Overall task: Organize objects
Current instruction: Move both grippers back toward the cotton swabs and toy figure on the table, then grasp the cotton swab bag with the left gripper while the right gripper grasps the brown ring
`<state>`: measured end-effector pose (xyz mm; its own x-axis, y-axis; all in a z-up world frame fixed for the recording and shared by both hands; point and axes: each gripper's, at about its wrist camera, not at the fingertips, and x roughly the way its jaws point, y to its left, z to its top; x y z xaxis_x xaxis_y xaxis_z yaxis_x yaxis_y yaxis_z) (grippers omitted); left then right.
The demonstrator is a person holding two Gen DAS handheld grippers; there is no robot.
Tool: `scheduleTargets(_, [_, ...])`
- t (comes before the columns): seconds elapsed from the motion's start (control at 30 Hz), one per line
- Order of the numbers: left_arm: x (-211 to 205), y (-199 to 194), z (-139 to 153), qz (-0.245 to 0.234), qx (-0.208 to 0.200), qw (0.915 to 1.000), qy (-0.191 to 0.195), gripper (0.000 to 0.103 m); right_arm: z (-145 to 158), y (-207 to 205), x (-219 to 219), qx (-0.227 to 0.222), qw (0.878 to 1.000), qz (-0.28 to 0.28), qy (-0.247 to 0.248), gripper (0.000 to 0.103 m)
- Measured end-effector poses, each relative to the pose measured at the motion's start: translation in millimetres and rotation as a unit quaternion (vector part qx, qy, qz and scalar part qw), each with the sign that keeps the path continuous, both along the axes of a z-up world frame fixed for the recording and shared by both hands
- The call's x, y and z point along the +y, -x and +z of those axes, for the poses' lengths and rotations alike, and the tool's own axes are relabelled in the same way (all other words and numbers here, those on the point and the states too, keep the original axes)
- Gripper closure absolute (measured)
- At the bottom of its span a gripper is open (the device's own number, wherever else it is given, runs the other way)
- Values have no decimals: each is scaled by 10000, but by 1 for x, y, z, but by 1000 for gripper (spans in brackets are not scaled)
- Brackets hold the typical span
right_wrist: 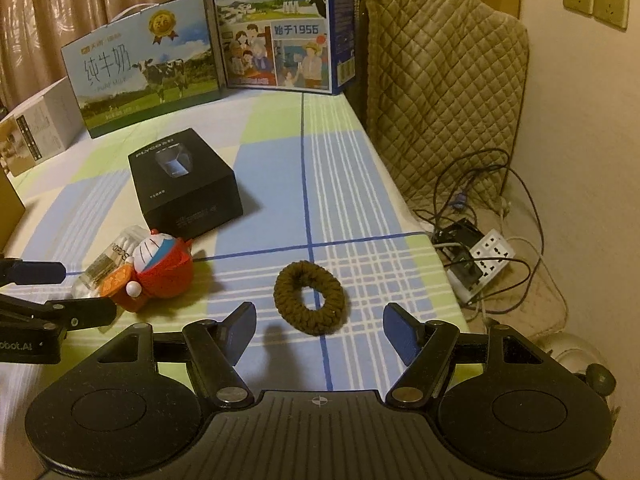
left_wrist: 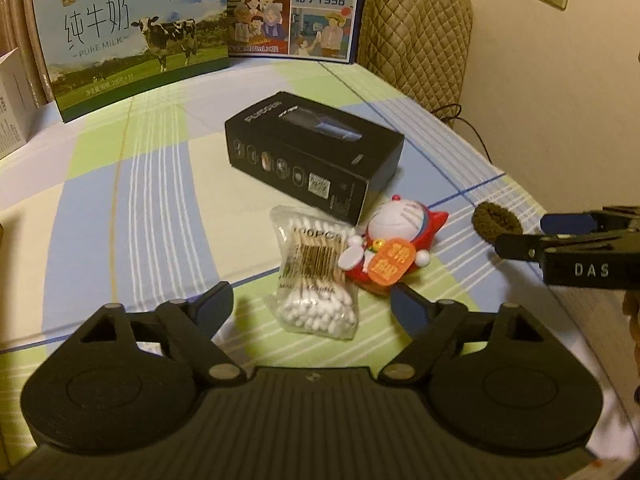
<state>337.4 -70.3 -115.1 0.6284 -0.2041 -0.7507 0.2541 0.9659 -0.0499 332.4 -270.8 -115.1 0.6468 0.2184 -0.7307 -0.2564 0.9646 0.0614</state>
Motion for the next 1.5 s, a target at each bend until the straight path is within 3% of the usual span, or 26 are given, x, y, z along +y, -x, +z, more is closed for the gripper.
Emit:
scheduleTargets(0.07, [3, 0, -1, -7, 21, 10000, -51, 31, -1, -2, 0, -14, 10000, 8, 7, 35])
scheduleTargets(0.33, [1, -11, -9, -252, -46, 9996, -100, 36, -9, -9, 4, -12, 9999, 120, 57, 35])
scheduleTargets(0.4, [0, -14, -12, -329, -33, 9994, 33, 43, -10, -12, 4, 4, 9999, 110, 48, 35])
scheduleTargets(0.57, [-5, -15, -12, -397, -81, 9992, -49, 63, -12, -16, 7, -74, 9998, 134, 105, 36])
scheduleTargets(0.7, [-5, -13, -9, -261, -6, 9996, -70, 72, -11, -15, 14, -142, 9994, 201, 249, 62])
scheduleTargets(0.83, [-7, -3, -7, -169, 58, 9997, -184, 74, -10, -9, 20, -106, 9989, 296, 337, 85])
scheduleTargets(1.23, [13, 69, 5, 167, 405, 9990, -43, 75, 14, 40, 45, 382, 9978, 545, -42, 87])
scheduleTargets(1.5, [17, 99, 12, 35, 174, 9993, -323, 68, 18, 61, 50, 548, 9970, 430, -322, 87])
